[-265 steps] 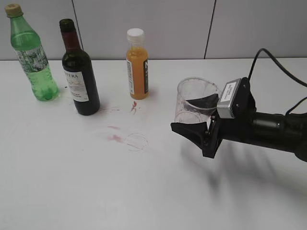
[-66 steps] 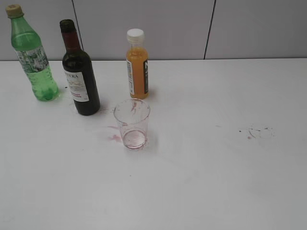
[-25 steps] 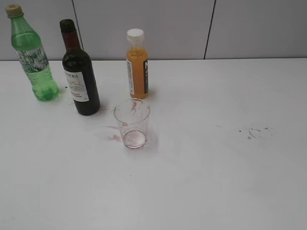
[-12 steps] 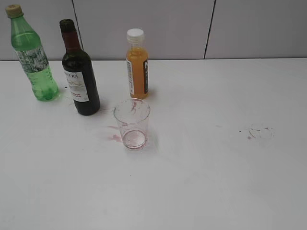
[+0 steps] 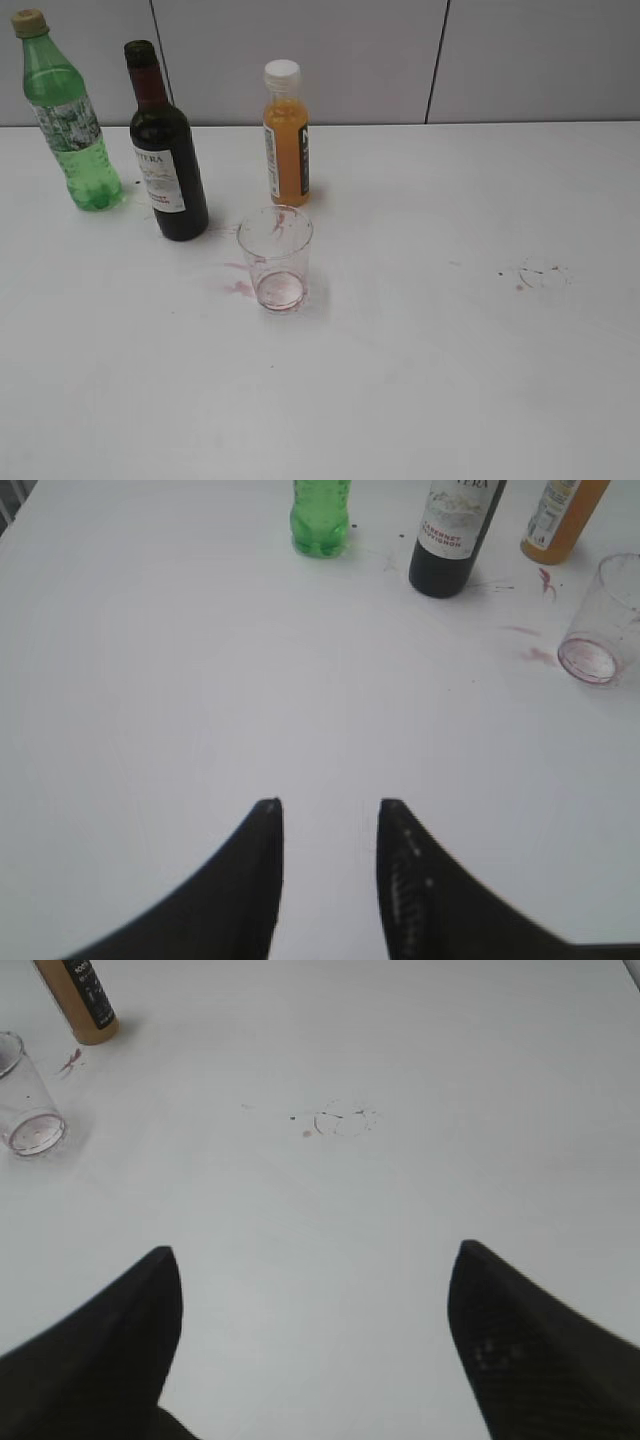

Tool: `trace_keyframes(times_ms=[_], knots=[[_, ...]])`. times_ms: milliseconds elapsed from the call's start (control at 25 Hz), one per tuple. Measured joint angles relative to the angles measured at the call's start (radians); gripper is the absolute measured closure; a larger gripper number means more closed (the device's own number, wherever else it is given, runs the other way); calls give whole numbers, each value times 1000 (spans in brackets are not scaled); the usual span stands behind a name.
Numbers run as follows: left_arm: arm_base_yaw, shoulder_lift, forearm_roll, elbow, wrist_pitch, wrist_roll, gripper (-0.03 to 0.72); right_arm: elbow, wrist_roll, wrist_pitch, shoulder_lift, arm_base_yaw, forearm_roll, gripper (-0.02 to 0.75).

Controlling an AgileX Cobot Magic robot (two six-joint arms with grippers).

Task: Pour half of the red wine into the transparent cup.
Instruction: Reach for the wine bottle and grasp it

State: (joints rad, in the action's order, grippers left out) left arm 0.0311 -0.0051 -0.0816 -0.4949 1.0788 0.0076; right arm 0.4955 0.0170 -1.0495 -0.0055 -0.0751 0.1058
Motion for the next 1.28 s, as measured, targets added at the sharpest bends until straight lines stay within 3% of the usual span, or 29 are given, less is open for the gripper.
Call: trace_keyframes(times_ms=[120, 240, 320, 520, 800, 1280], knots=[[0, 0, 0, 0, 0, 0, 374, 0, 0, 0, 0, 0, 0, 92], [0, 0, -1, 0, 0, 0, 134, 0, 0, 0, 0, 0, 0, 92], [0, 0, -2, 0, -1, 5, 70, 0, 0, 0, 0, 0, 0, 92], [0, 0, -19, -10, -38, 44, 45, 0, 0, 0, 0, 0, 0, 93], [0, 9, -26, -21, -272, 86, 46, 0, 0, 0, 0, 0, 0, 115], [2, 323, -124, -14, -734, 208, 72, 0, 0, 0, 0, 0, 0, 165]])
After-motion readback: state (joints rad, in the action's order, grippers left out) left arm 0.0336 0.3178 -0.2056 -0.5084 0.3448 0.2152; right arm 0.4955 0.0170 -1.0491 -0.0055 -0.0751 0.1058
